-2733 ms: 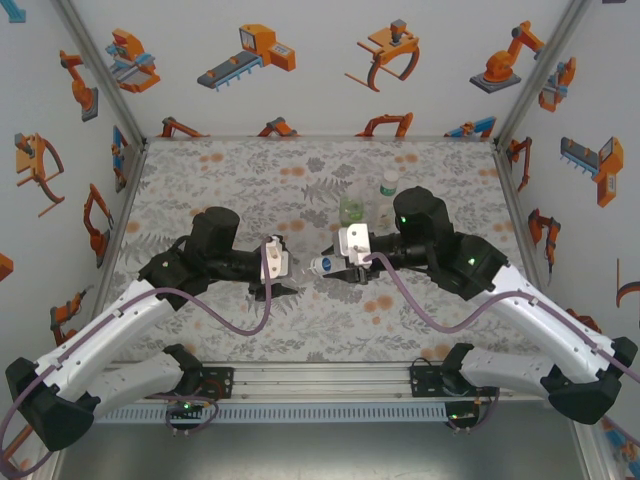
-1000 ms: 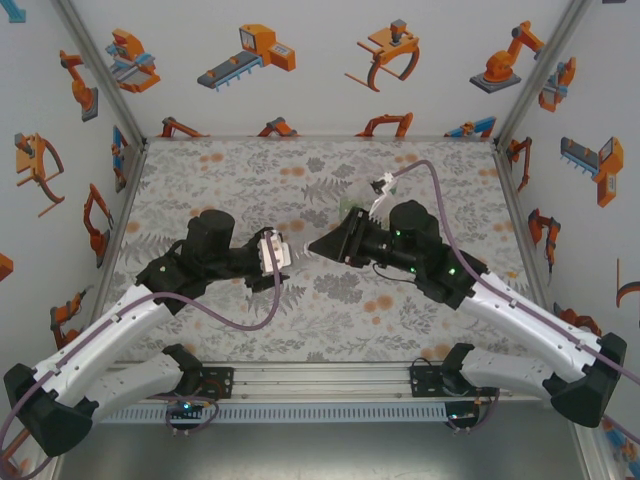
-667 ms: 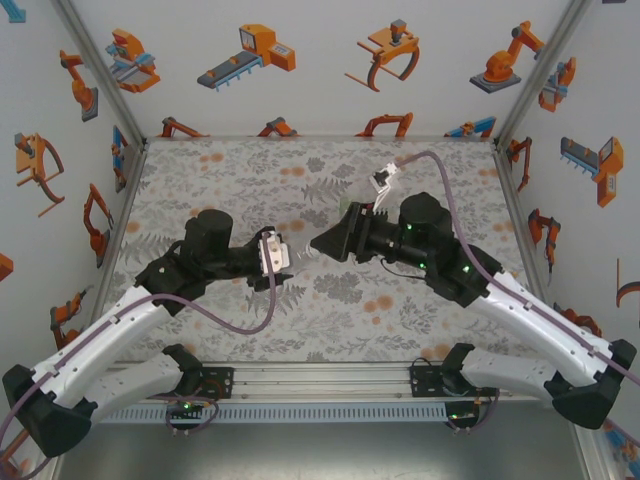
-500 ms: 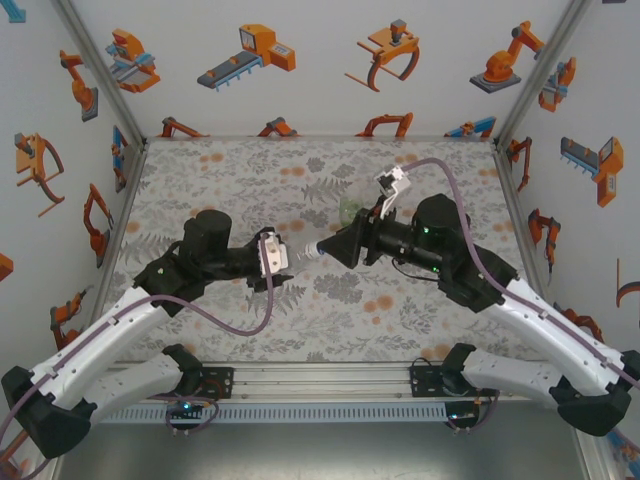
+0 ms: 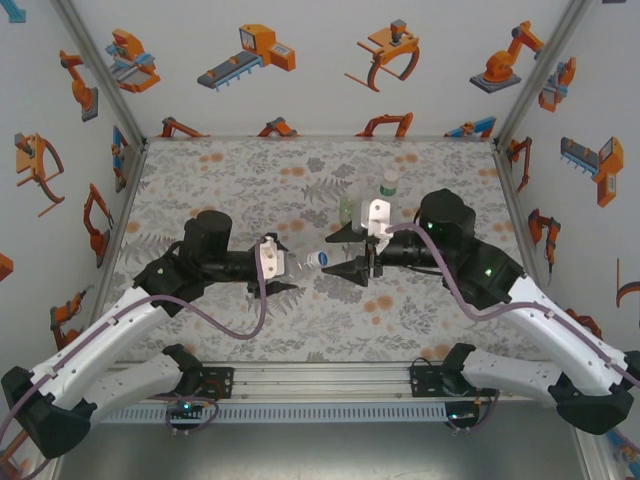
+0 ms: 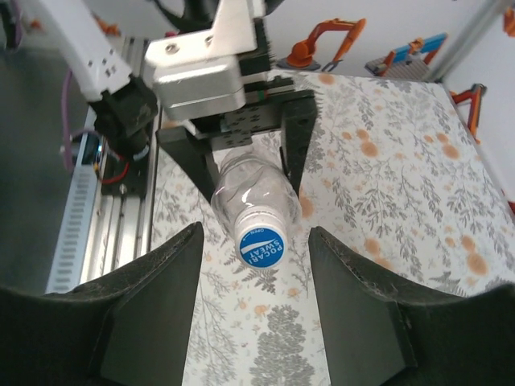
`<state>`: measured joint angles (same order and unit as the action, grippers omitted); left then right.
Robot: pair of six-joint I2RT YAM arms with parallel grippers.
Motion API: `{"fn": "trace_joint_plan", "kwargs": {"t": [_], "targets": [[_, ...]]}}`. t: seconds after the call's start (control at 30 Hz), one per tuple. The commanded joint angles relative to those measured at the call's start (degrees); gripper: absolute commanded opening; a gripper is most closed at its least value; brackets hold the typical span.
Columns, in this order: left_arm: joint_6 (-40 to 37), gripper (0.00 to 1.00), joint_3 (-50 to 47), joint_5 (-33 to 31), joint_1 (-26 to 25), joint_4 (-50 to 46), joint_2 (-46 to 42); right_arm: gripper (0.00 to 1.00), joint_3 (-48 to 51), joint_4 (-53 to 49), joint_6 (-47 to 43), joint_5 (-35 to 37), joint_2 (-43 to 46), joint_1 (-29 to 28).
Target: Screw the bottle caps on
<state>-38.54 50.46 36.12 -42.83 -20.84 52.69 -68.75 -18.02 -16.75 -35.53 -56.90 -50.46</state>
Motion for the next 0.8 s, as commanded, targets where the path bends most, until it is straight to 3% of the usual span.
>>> {"fn": "trace_joint_plan", "kwargs": {"t": [0.0,0.27,0.77], "targets": [[-1.4,0.00,1.6,2.8,-0.2,-0.7,0.0,0.54,-2.3,-3.3,-9.6,-5.8,-1.2,-0.2],[-1.5,0.00,1.8,2.9,-0.2,-1.1,0.3,0.54,-2.1,-2.8,-10.8,-4.0,-3.6,-0.2],[-1.5,0.00,1.7,3.0,-0.2,-1.2,0.4,0.44,-1.7,-4.4,-11.6,-3.9,-4.5,-0.2]]}}
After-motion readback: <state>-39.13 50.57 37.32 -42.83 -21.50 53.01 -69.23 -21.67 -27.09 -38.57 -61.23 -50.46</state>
